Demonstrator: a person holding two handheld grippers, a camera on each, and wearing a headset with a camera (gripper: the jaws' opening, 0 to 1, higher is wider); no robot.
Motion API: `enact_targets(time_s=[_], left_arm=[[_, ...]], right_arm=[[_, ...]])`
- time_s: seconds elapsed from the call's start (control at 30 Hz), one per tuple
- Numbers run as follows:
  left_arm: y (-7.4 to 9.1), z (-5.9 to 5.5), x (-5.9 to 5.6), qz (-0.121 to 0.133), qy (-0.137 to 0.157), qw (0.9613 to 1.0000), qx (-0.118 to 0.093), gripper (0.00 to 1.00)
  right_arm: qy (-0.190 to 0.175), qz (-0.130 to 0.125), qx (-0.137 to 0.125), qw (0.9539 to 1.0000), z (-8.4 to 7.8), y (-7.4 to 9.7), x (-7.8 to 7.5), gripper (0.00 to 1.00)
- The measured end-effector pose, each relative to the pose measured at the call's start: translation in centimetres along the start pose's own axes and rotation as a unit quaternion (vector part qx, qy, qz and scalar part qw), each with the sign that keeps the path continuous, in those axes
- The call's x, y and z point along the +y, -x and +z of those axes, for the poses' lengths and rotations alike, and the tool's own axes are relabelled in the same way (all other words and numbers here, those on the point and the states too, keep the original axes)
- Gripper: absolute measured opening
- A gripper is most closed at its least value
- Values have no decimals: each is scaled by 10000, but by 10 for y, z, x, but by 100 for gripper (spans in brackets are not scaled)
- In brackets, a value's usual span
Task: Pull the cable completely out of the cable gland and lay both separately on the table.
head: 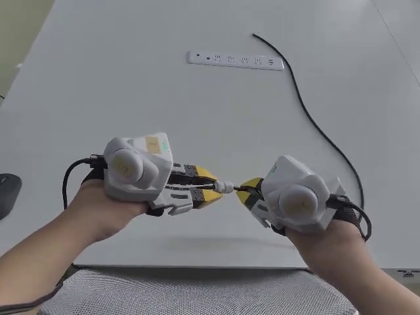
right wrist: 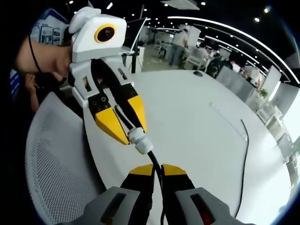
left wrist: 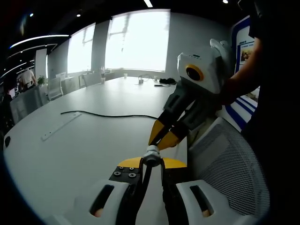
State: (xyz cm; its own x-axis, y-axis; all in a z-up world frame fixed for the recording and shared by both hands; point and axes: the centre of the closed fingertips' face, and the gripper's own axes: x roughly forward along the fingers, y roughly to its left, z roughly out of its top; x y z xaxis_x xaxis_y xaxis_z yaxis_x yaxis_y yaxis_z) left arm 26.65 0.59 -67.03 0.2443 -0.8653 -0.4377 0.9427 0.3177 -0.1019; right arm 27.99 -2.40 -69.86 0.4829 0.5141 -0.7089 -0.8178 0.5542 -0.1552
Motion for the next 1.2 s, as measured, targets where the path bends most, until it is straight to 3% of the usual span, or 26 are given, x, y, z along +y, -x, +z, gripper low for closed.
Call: enact_targets(time_s=[0.33, 0.73, 1.2], left_arm=[[0, 4, 3, 47, 18, 10000, -77, 15], [2, 9, 5, 83, -3, 9999, -122, 15], [2, 6, 4, 87, -6, 9999, -113, 15]], right_arm=[[-409, -192, 13, 9990, -10, 2, -13, 0], [-993, -412, 47, 9942, -26, 3, -29, 0], [-2028, -595, 282, 9770, -66, -1, -41, 0]])
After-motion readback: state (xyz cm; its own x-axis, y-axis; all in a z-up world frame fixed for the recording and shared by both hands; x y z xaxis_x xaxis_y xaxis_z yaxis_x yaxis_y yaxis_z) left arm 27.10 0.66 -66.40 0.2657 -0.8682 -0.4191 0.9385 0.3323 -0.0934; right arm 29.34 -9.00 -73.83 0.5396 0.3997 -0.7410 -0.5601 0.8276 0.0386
